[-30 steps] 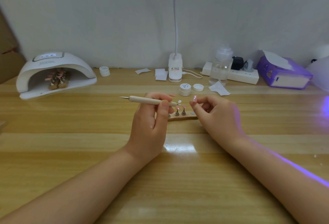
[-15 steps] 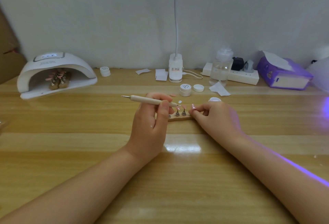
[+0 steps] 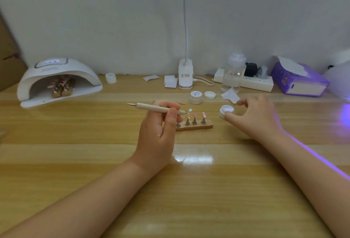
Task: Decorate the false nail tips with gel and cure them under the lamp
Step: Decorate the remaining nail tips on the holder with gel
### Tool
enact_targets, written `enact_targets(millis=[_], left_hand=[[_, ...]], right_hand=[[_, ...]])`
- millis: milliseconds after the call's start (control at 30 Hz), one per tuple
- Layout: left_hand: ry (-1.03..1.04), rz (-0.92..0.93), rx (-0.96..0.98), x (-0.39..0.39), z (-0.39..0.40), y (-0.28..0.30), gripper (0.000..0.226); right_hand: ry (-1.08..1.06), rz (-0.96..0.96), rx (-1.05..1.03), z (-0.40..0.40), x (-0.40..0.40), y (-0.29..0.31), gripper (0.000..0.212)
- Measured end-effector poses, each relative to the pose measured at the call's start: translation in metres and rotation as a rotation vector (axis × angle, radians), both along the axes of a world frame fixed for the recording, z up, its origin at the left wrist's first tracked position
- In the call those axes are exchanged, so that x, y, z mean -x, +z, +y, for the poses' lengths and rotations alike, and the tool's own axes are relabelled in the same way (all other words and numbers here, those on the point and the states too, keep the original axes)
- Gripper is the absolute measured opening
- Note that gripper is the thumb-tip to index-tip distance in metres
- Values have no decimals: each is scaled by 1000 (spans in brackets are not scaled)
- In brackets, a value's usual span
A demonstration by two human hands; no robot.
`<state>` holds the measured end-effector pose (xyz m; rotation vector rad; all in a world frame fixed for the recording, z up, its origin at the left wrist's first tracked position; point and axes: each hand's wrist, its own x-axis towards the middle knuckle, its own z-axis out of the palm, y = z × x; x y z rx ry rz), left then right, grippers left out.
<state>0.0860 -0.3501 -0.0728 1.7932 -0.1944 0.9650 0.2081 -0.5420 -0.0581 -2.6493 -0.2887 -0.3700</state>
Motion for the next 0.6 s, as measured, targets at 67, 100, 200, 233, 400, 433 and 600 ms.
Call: enact_targets(millis=[67,100,200,233,400,433,600], left_hand=[[1,2,2,0,0,0,13],[1,3,2,0,0,0,13],[-4,5,0,0,0,0,13],[-3,5,-2,0,0,0,13],[-1,11,-8,0,0,1,13],[-1,8,-6,0,-1,2,13],[-21,-17,-58,6,-3,3,12]], right_hand=[[23,87,13,0,-4,-5,54],[35,99,23,1,-6,-8,52],[35,66,26,3,-8,-11,49],[31,57,15,3,-8,-12,47],[88,-32,-95,1,-7,-12,27],[111,-78,-131,1,-5,-9,26],[228,-372,-64,13,14,9,32]])
